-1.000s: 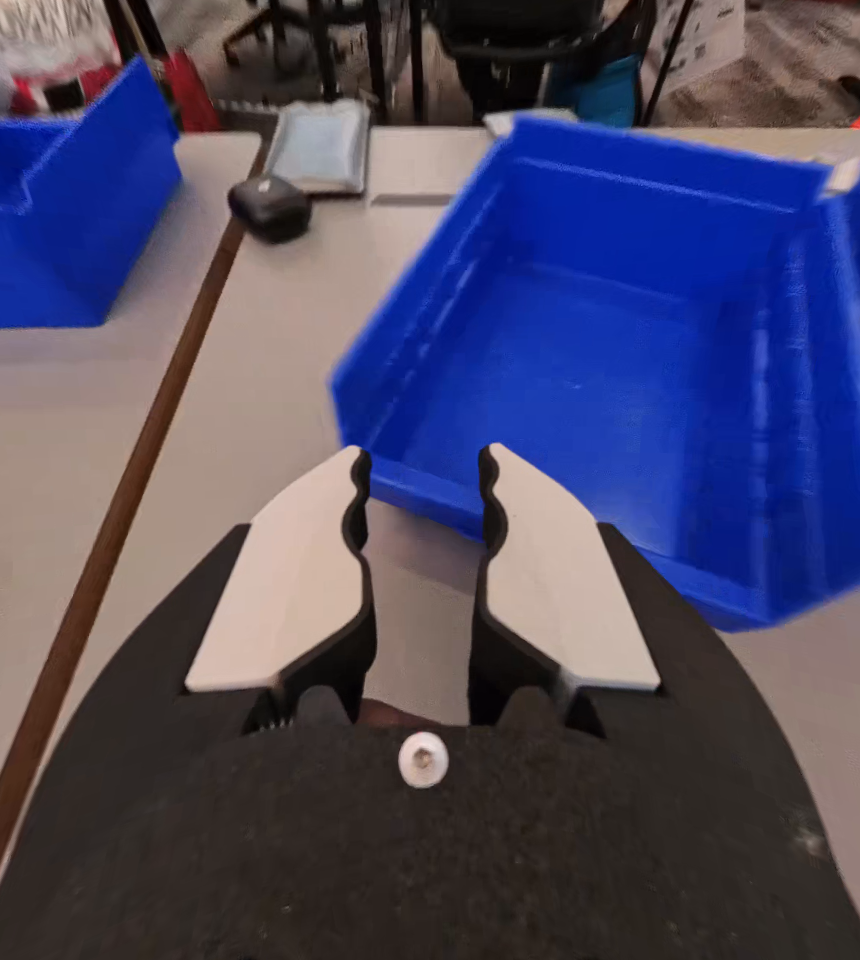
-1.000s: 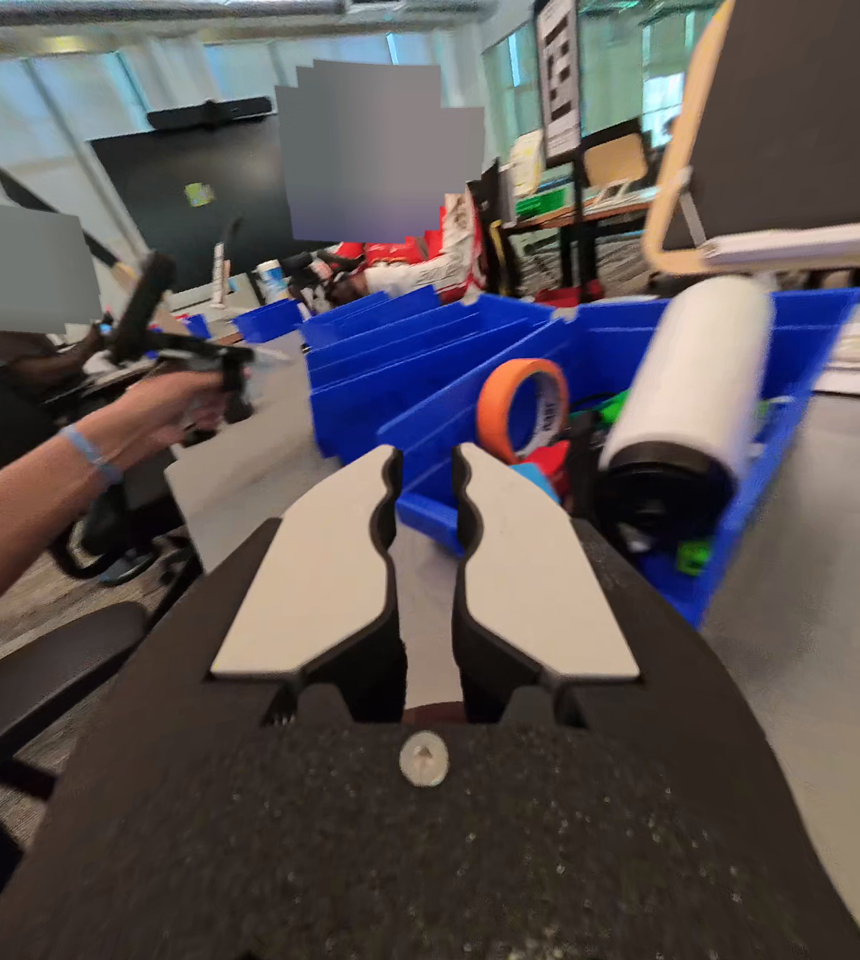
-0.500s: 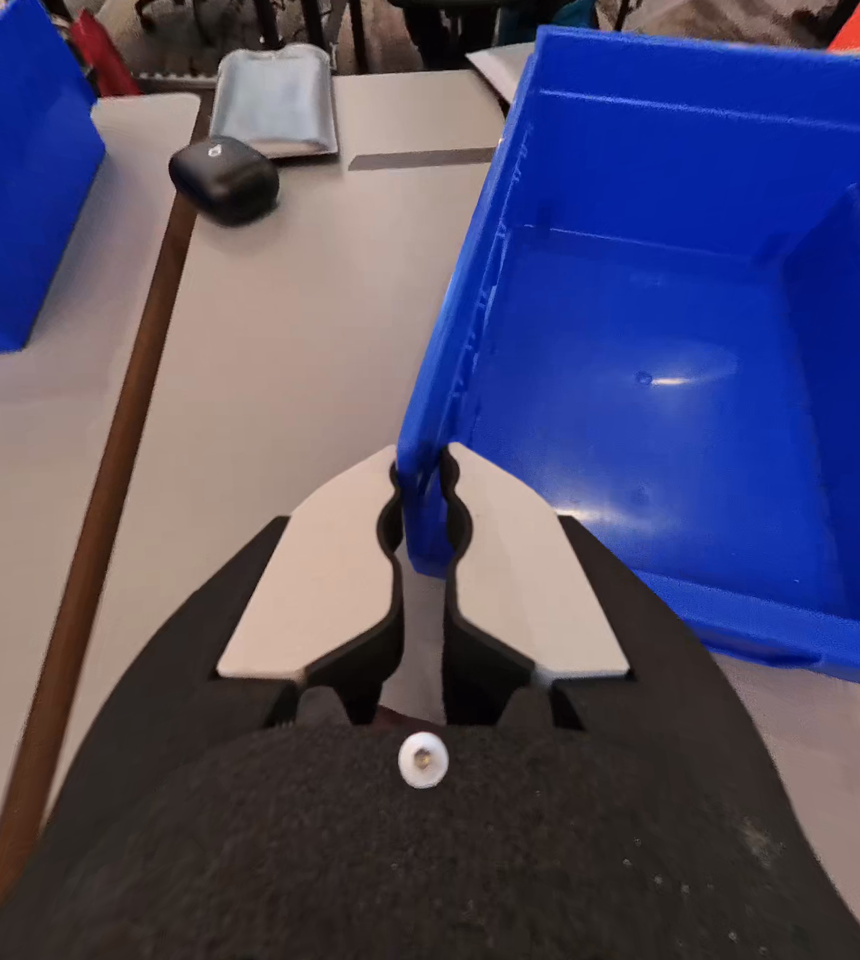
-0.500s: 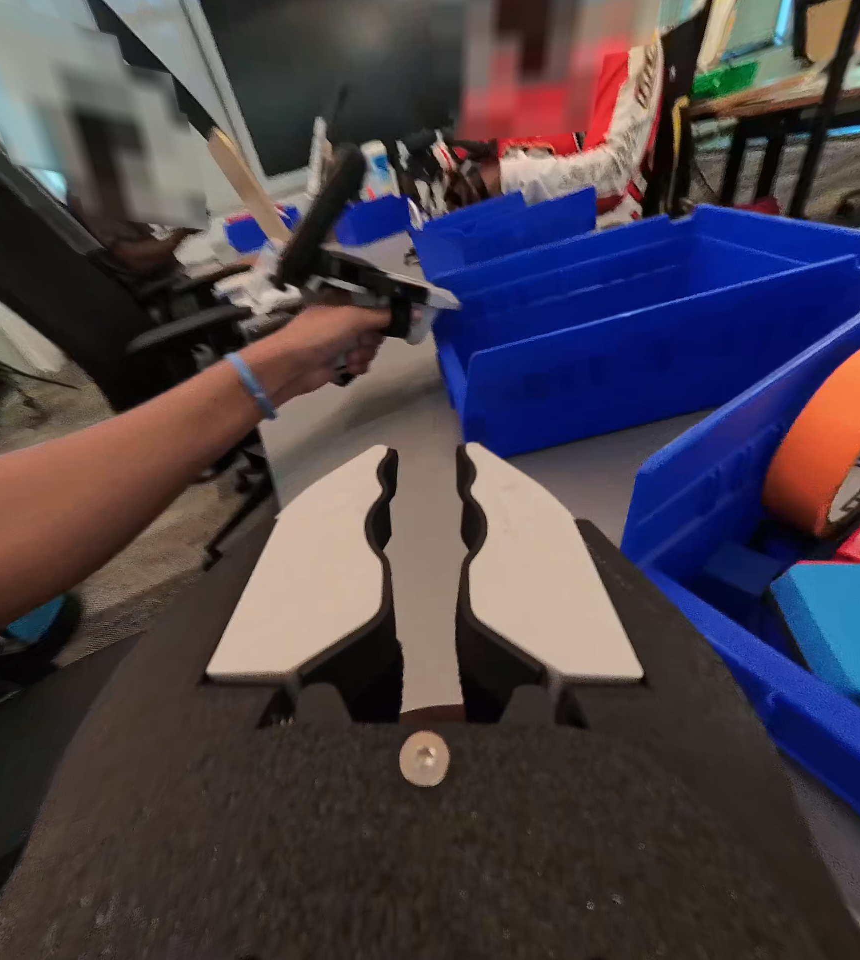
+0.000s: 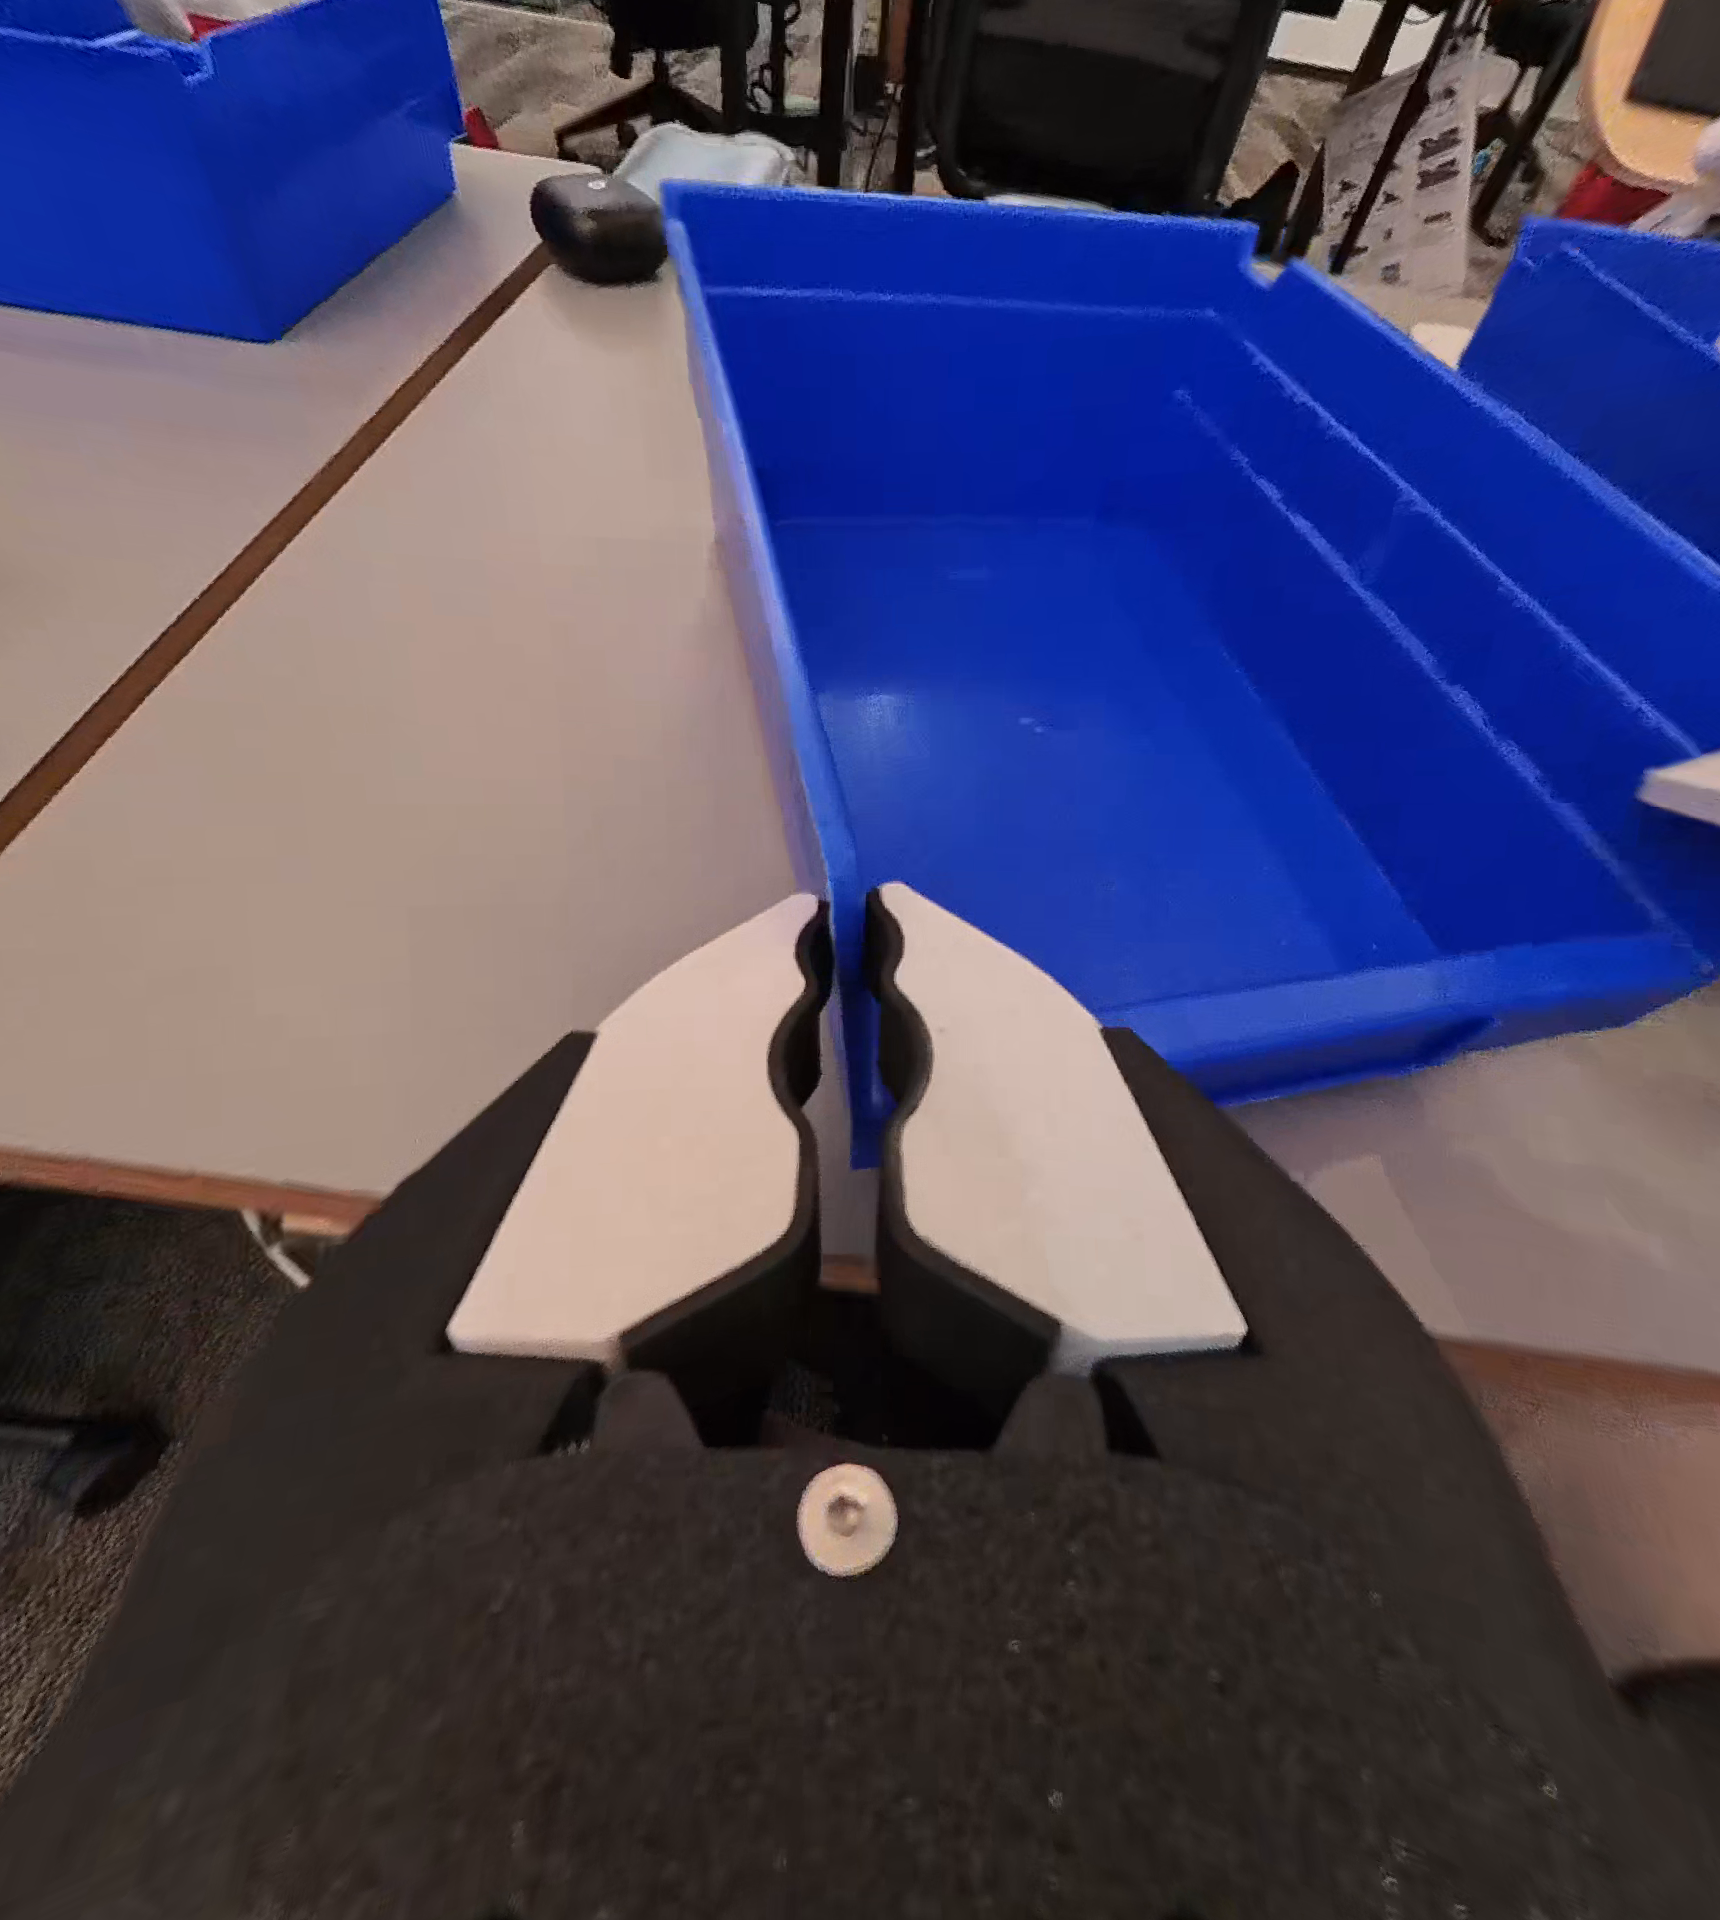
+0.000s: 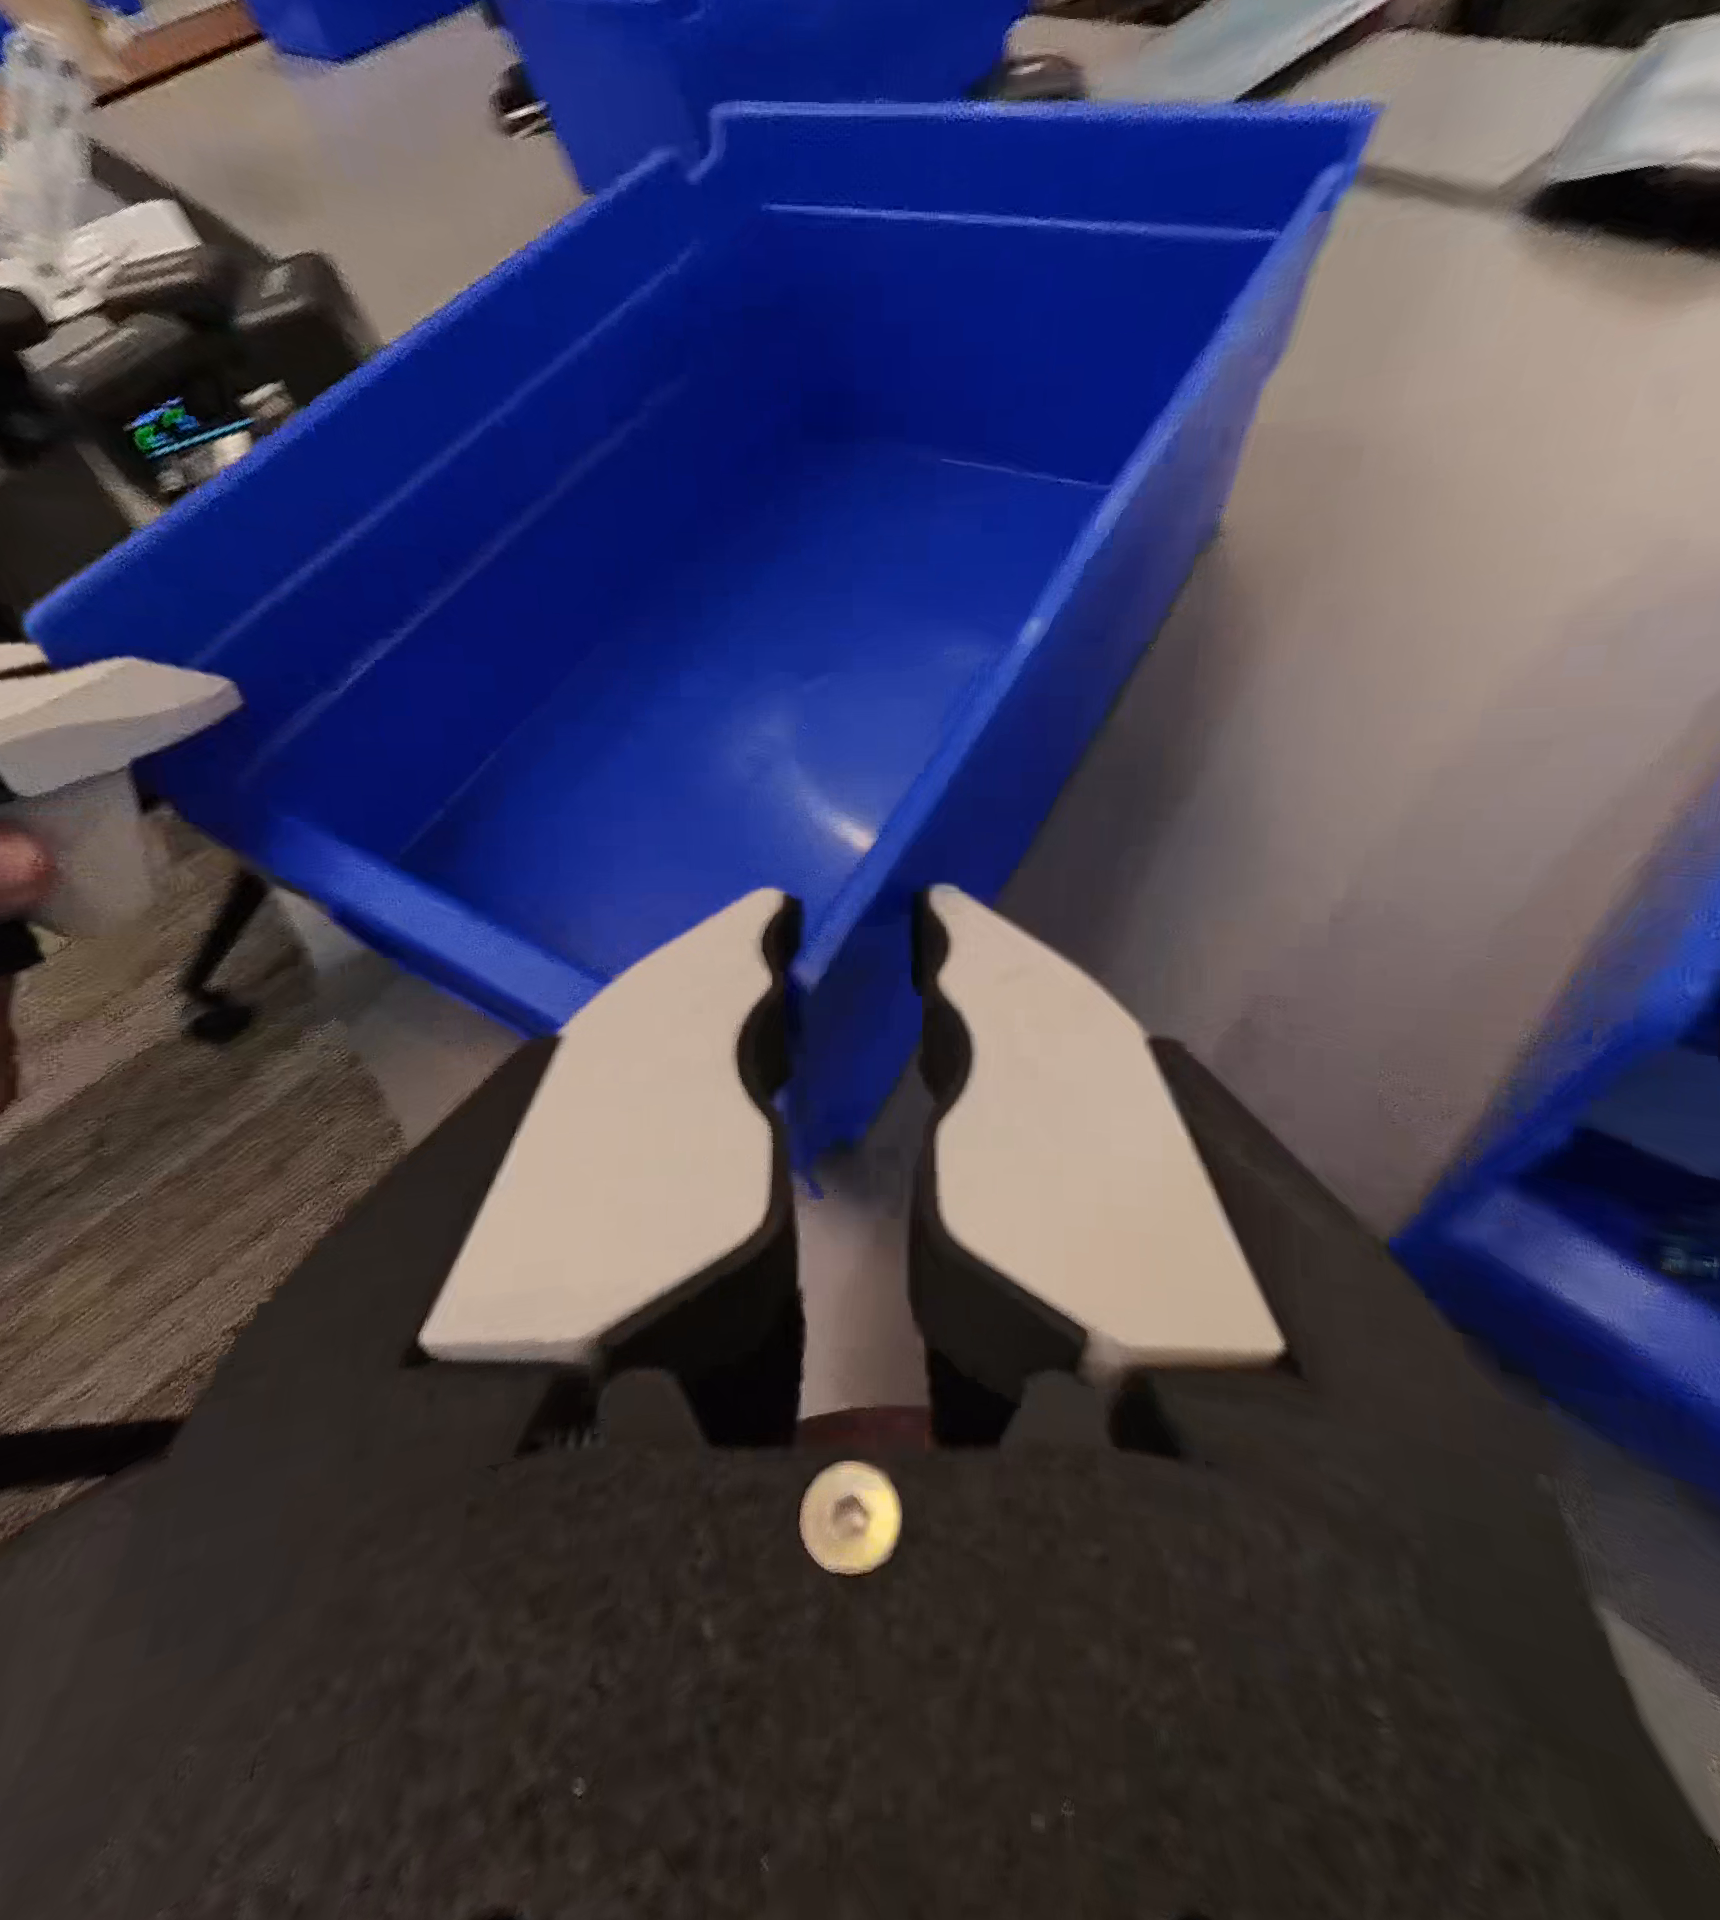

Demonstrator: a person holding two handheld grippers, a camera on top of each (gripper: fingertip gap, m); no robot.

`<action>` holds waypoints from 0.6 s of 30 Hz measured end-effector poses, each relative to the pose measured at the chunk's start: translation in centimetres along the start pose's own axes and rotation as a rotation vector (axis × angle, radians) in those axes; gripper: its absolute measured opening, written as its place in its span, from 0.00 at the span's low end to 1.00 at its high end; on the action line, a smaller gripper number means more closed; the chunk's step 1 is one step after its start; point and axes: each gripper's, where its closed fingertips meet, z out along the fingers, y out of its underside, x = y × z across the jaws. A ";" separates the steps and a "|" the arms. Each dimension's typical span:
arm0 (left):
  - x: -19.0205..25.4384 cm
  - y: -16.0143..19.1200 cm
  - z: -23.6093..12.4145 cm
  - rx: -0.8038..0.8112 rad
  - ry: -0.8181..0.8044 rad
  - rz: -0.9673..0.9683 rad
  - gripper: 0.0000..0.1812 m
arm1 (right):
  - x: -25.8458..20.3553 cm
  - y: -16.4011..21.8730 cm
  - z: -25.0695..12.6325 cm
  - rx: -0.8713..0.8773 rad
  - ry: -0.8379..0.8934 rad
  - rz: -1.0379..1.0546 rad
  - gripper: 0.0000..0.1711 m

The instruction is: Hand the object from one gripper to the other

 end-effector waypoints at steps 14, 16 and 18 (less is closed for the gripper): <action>7.6 -10.4 -9.1 0.320 -0.177 0.227 0.03 | 1.9 -7.8 -9.0 0.213 0.179 -0.095 0.03; 10.3 -13.5 -9.6 0.385 -0.134 0.254 0.03 | 3.5 -10.3 -12.4 0.301 0.220 -0.101 0.03; 13.7 -16.5 -9.3 0.441 -0.070 0.276 0.03 | 5.9 -12.6 -16.2 0.372 0.285 -0.104 0.03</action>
